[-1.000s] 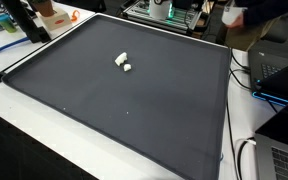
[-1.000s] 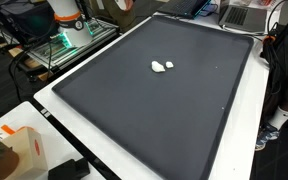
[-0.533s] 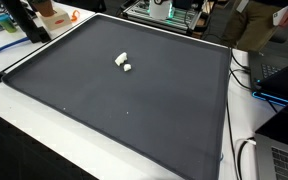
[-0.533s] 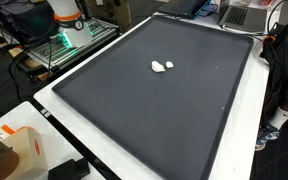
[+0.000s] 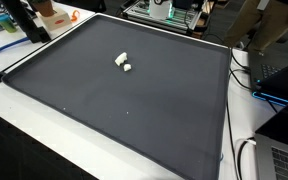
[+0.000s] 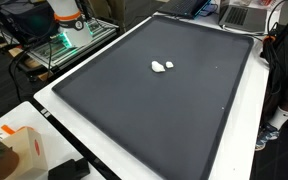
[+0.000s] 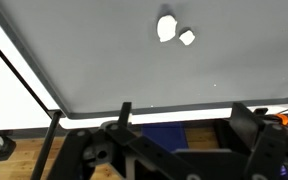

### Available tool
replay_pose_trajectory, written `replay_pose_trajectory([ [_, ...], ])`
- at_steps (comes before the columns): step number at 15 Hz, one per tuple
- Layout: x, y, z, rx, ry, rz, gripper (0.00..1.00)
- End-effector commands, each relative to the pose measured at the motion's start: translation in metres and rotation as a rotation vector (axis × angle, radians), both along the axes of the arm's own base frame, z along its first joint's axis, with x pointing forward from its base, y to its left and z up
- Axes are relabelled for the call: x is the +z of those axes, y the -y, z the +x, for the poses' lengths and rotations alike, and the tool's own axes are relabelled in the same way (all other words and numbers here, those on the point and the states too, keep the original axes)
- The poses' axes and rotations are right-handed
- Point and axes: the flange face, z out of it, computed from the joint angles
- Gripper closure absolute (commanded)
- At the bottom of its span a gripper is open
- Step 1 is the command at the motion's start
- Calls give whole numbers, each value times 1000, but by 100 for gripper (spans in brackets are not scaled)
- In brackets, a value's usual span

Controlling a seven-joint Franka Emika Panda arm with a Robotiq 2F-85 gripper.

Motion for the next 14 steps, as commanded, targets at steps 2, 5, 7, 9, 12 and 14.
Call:
replay_pose_trajectory([
  [2, -25, -26, 12, -51, -33, 6, 0],
  [5, -59, -51, 15, -64, -126, 21, 0],
  [7, -81, -58, 20, -64, -156, 35, 0],
  [9, -98, -57, 29, -53, -129, 37, 0],
  [12, -120, -44, 45, -50, -37, 18, 0],
  [14, -138, -30, 49, -39, -21, -3, 0],
])
